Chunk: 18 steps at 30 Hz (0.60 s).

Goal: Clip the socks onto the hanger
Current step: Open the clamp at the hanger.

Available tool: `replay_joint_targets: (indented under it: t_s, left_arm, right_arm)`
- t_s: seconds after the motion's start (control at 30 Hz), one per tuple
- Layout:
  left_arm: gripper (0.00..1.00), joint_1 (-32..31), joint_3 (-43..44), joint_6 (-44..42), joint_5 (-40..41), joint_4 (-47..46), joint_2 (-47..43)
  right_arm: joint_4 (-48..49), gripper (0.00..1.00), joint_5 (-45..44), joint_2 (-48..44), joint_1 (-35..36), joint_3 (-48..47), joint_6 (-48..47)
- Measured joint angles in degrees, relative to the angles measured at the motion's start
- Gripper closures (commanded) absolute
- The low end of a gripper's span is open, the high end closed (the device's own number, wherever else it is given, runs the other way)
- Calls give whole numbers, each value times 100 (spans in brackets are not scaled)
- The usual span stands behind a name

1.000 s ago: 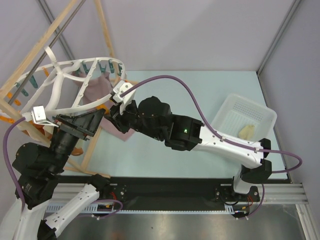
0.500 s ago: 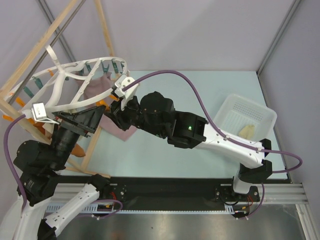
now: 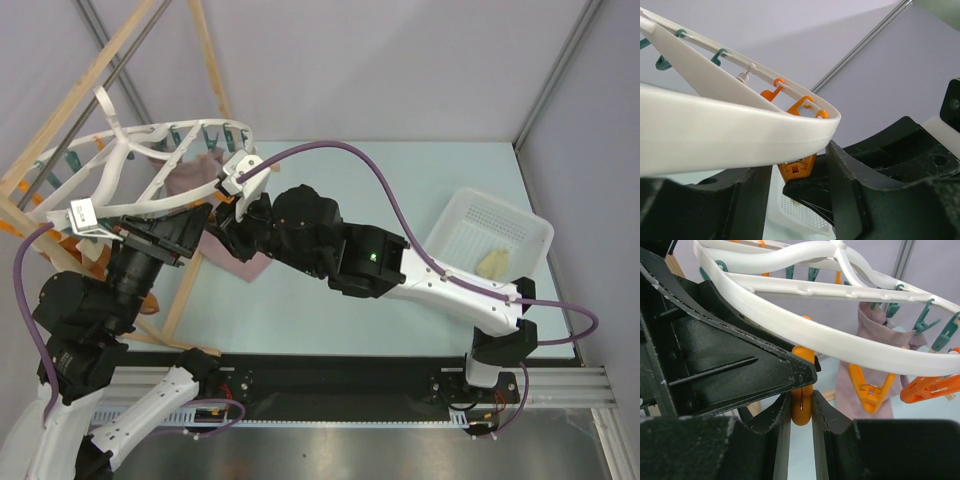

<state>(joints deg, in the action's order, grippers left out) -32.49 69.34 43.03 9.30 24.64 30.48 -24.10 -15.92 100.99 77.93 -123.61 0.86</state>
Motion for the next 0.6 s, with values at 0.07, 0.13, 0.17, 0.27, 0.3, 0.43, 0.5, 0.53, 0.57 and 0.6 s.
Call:
replay_joint_targets:
  t_s: [0.07,0.13,0.17,0.27,0.3,0.43,0.5,0.53,0.57,0.6]
  left_arm:
    - [57,0,0,-2,20,-2,17]
    - [63,0,0,-4,42,-7,24]
    - [67,0,0,-9,46,-15,24]
    - [74,0,0,-26,48,-15,24]
    - [76,0,0,-48,50,-15,24]
    - [88,0,0,-63,44,-13,28]
    - [99,0,0,-59,55,-15,39]
    - [100,0,0,-59,59,-17,52]
    - [100,0,0,-57,59,-15,68]
    - [100,0,0,-57,61,-17,85]
  right_arm:
    - [-33,100,-59,24,17,-63,0]
    - [-39,100,-94,26,33,-83,-2]
    - [-52,100,-107,26,39,-92,-2]
    - [-72,100,-144,26,55,-94,-2]
    - [-72,100,-155,26,59,-94,0]
    - [-94,64,-197,26,68,-92,-2]
    - [-122,40,-229,26,81,-92,28]
    - [-164,34,-278,22,101,-81,22]
    - [-184,27,-315,0,122,-28,26]
    - [-184,24,-358,-61,151,96,48]
